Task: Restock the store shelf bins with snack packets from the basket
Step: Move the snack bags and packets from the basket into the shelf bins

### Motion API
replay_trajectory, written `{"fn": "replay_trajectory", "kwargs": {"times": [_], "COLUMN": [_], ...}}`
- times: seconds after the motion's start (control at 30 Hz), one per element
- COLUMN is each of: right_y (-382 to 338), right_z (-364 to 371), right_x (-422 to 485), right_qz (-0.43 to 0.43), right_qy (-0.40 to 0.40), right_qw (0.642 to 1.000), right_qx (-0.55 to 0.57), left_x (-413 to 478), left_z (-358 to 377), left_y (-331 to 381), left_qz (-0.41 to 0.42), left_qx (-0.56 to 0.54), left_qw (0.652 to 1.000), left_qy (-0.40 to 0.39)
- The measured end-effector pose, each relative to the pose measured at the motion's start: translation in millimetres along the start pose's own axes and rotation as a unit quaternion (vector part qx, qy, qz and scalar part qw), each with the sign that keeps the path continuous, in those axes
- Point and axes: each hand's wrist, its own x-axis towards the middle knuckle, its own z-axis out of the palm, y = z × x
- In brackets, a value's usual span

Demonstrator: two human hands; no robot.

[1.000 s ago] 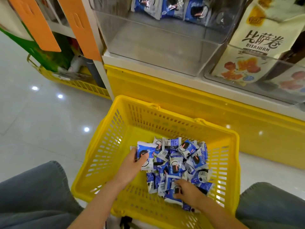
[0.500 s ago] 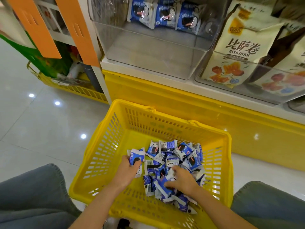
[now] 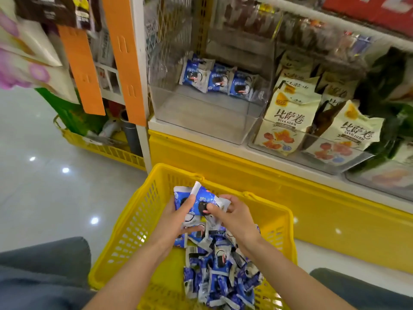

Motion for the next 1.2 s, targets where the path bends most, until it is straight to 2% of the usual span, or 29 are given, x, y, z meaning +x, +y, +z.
{"fn": "replay_trajectory", "kwargs": {"times": [0.1, 0.2, 0.33, 0.43, 0.57, 0.7, 0.8, 0.87, 0.93, 1.07, 1.2], "right_y": [-26.9, -54.0, -90.5, -121.8, -170.5, -221.4, -250.9, -262.4, -267.7, -265.1, -252.5], "right_z": [-12.0, -20.0, -16.4, -14.5, -20.2, -33.2, -39.0, -38.4, -35.6, -29.4, -25.8], "right_x": [-1.6, -0.8, -0.8, 1.3, 9.5, 31.0, 69.7, 102.7, 136.5, 193.7, 226.2], "right_qz": [-0.023, -0.027, -0.059, -0.088, -0.143, -0.191, -0.229, -0.245, -0.237, -0.156, -0.14], "right_qy": [-0.082, -0.132, -0.155, -0.155, -0.123, -0.054, 0.049, 0.135, 0.186, 0.164, 0.127], "right_qw": [0.995, 0.989, 0.986, 0.983, 0.976, 0.97, 0.964, 0.943, 0.915, 0.869, 0.848], "right_qx": [0.042, 0.057, 0.017, -0.038, -0.111, -0.139, -0.125, -0.177, -0.267, -0.441, -0.496], "left_x": [4.5, 9.1, 13.3, 17.2, 24.4, 40.5, 51.3, 55.5, 59.4, 70.2, 77.8], "left_z": [3.9, 6.2, 3.8, -3.3, -7.6, -10.9, -13.6, -13.7, -14.2, -19.9, -25.9], "left_y": [28.3, 56.9, 96.3, 122.6, 146.1, 166.6, 176.5, 179.4, 181.0, 184.4, 187.6], "left_qz": [0.059, 0.113, 0.206, 0.235, 0.229, 0.119, 0.108, 0.106, 0.096, 0.097, 0.104], "left_qx": [0.025, 0.071, 0.146, 0.168, 0.14, -0.085, -0.134, -0.157, -0.166, -0.168, -0.18], "left_qw": [0.997, 0.989, 0.966, 0.957, 0.963, 0.988, 0.984, 0.981, 0.981, 0.981, 0.978], "left_qy": [0.047, 0.062, 0.054, 0.04, 0.038, 0.039, 0.044, 0.033, 0.025, 0.033, 0.036]}}
